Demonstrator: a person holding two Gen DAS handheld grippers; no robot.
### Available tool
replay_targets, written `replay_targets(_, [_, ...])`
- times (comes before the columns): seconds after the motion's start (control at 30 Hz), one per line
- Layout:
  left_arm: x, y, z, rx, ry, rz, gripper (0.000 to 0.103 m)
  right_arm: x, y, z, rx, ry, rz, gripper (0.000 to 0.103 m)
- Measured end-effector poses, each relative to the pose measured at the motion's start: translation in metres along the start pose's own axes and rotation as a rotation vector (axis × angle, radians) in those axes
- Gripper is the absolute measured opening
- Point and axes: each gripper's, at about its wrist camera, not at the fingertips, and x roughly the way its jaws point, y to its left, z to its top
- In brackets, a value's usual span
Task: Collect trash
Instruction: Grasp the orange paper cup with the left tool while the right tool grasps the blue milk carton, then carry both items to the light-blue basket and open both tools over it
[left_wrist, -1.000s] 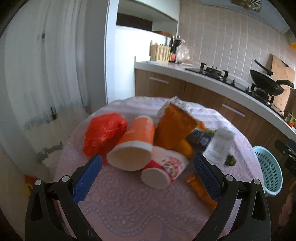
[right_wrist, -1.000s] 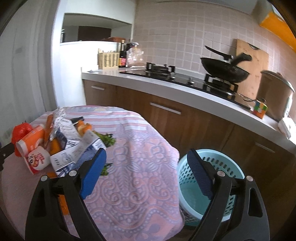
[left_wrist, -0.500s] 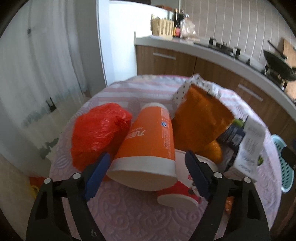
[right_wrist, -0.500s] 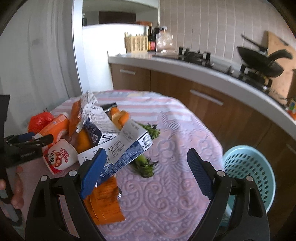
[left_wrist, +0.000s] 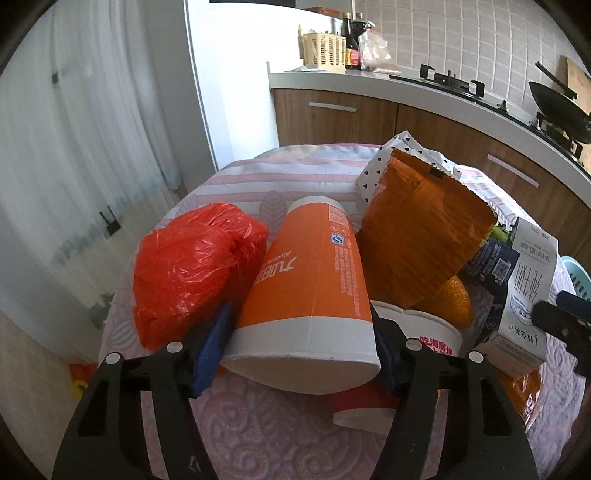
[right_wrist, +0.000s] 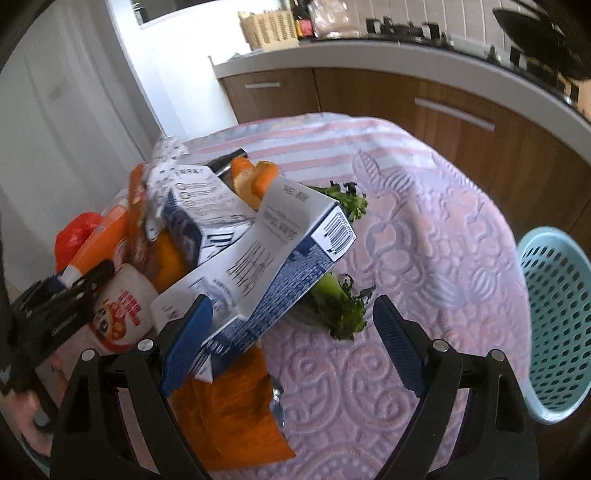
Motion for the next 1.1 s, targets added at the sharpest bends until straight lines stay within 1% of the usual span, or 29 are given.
replay_targets(0.1, [-0.002, -0.002, -0.002, 0.003, -0.017, 0.003, 0.062, 0.012, -0.006, 0.005, 0.041, 0.035, 0.036, 0.083])
replay_targets(0.17, [-0.004, -0.003, -0.004, -0.009, -0.024, -0.008, 0.062, 0.017, -0.007, 0.008, 0.064, 0.04, 0.049, 0.083])
replay_targets(0.23, [-0.007, -0.001, -0.004, -0.024, -0.033, -0.029, 0.06, 0.019, -0.006, 0.012, 0.06, 0.036, 0.056, 0.078])
replay_targets(0.27, [-0.008, -0.001, -0.003, -0.029, -0.037, -0.036, 0.059, 0.02, -0.004, 0.015, 0.054, 0.031, 0.066, 0.074])
replay_targets(0.33, [-0.012, 0.001, -0.004, -0.044, -0.045, -0.051, 0.058, 0.021, -0.002, 0.02, 0.043, 0.02, 0.065, 0.059])
replay_targets(0.37, [-0.014, 0.002, -0.004, -0.051, -0.047, -0.057, 0.057, 0.019, 0.0, 0.021, 0.03, 0.004, 0.067, 0.05])
replay_targets(0.5, [-0.022, 0.004, -0.006, -0.073, -0.064, -0.071, 0.055, 0.003, 0.005, 0.023, -0.024, -0.054, 0.061, 0.032])
replay_targets(0.57, [-0.029, 0.004, -0.007, -0.08, -0.076, -0.074, 0.055, -0.009, 0.006, 0.023, -0.036, -0.087, 0.051, 0.026])
replay_targets(0.8, [-0.06, -0.008, -0.013, -0.086, -0.123, -0.094, 0.055, -0.049, -0.003, 0.02, -0.073, -0.16, 0.014, 0.025])
replay_targets(0.9, [-0.076, -0.017, -0.015, -0.087, -0.152, -0.128, 0.055, -0.066, -0.015, 0.019, -0.075, -0.188, -0.01, 0.025])
replay_targets(1.0, [-0.092, -0.032, -0.015, -0.074, -0.185, -0.17, 0.055, -0.084, -0.036, 0.017, -0.044, -0.218, -0.029, 0.025])
replay_targets(1.1, [-0.103, -0.058, -0.011, -0.043, -0.207, -0.226, 0.055, -0.101, -0.061, 0.015, -0.014, -0.245, -0.069, 0.025])
